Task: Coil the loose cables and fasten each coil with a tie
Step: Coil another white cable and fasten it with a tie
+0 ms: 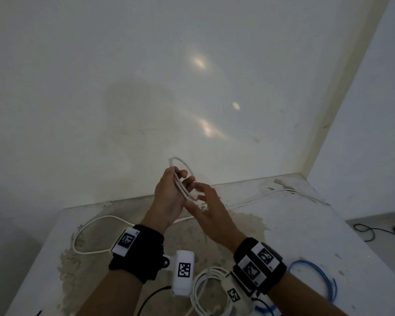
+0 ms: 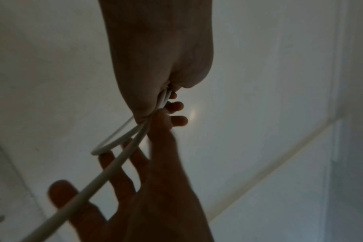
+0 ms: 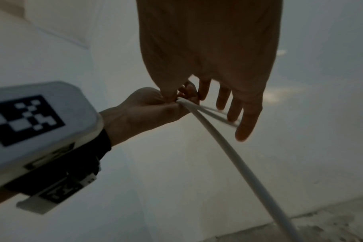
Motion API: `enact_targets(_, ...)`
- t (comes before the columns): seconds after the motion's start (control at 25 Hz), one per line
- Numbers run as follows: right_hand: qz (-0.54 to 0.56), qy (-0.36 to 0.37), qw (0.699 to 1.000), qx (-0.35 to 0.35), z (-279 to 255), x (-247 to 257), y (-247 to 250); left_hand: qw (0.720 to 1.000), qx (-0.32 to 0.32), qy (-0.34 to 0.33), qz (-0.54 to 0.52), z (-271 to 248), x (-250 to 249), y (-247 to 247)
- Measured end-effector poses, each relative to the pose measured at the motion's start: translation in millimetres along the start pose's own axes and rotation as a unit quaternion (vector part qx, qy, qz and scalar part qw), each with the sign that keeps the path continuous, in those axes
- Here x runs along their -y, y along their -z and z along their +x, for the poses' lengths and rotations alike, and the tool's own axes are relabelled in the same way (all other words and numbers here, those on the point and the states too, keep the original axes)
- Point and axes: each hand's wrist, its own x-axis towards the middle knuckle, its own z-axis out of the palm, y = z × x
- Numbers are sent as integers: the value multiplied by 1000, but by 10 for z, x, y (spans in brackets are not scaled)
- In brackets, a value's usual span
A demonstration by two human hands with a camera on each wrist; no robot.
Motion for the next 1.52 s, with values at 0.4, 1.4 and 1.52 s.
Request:
enact_targets(0.4, -116, 113, 983, 83, 347, 186, 287, 825, -149, -169, 519, -22, -296, 574)
enact_targets(1.4, -395, 217, 865, 222, -104, 462, 494, 986, 72, -85, 126, 91, -341, 403)
enact_targets(1.52, -287, 268, 900, 186, 22, 715, 622, 962, 123, -71, 235, -111, -110, 297)
